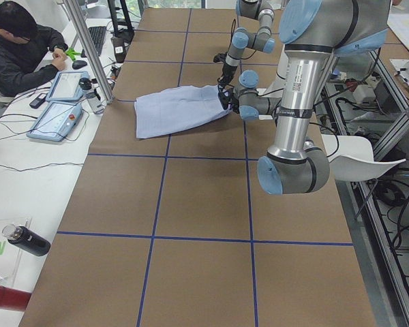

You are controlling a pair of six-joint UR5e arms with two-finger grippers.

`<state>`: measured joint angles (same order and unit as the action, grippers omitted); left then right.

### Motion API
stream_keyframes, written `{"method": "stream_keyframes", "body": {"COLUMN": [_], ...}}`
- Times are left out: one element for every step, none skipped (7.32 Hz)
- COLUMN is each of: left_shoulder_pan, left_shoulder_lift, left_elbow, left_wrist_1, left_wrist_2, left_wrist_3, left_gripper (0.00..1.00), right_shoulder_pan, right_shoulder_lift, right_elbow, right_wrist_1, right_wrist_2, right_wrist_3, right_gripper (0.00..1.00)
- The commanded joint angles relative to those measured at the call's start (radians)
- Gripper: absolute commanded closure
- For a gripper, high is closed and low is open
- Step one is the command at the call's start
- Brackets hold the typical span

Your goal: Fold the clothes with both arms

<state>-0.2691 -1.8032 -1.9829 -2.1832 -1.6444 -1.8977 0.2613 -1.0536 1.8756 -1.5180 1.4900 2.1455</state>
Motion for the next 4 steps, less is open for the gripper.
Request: {"method": "stream_keyframes", "body": {"left_shoulder_pan": [-0.004, -0.005, -0.007, -0.006], "left_shoulder_lift": [0.008, 0.015, 0.015, 0.009], "left_elbow": [-0.080, -0.127, -0.181, -0.262], "left_wrist_1": [0.000, 0.000, 0.009, 0.095], "left_wrist_2": [-0.056, -0.080, -0.089, -0.103], "left_wrist_3": [0.002, 0.002, -0.003, -0.003], "left_gripper": [1.00, 1.00, 1.00, 1.00], "right_shoulder_pan": [0.016, -0.006, -0.049, -0.094], "right_shoulder_lift": [-0.025, -0.041, -0.063, -0.068], "right_elbow": [0.207, 0.290, 0.383, 0.461], "right_wrist_1": [-0.159, -0.201, -0.256, -0.322], "right_wrist_2": [0.030, 0.041, 0.041, 0.039], "right_wrist_3": [-0.006, 0.005, 0.022, 0.055], "right_gripper": [1.00, 1.00, 1.00, 1.00]}}
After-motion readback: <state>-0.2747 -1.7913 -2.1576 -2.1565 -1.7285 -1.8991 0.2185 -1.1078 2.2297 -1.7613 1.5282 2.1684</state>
